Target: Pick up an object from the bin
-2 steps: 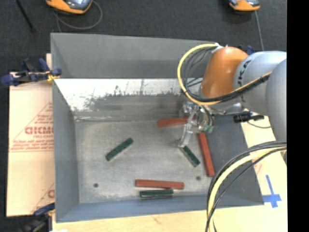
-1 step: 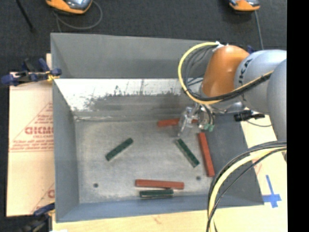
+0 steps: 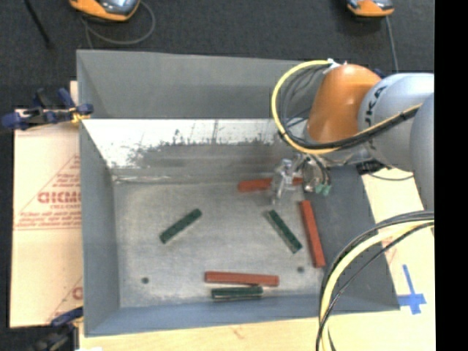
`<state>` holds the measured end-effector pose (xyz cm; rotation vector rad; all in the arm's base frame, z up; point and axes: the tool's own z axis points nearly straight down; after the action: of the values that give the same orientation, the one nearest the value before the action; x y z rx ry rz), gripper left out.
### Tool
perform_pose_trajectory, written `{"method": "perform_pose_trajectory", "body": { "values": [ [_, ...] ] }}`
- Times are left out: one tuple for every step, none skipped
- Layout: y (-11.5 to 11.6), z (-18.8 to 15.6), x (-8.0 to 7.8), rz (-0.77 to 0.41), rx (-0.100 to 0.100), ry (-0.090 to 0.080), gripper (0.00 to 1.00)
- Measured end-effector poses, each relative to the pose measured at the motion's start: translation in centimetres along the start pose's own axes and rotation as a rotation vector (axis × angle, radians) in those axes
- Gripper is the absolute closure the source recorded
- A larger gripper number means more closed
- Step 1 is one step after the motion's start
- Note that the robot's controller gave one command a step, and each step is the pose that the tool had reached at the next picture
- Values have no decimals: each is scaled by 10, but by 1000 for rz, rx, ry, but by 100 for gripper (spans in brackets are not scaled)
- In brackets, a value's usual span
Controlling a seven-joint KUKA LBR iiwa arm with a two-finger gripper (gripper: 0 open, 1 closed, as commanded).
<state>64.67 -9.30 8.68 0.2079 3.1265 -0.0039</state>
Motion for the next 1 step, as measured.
{"method": "perform_pose_trajectory", "body": {
  "values": [
    [0, 0, 0, 0, 0, 0, 0]
  ]
}}
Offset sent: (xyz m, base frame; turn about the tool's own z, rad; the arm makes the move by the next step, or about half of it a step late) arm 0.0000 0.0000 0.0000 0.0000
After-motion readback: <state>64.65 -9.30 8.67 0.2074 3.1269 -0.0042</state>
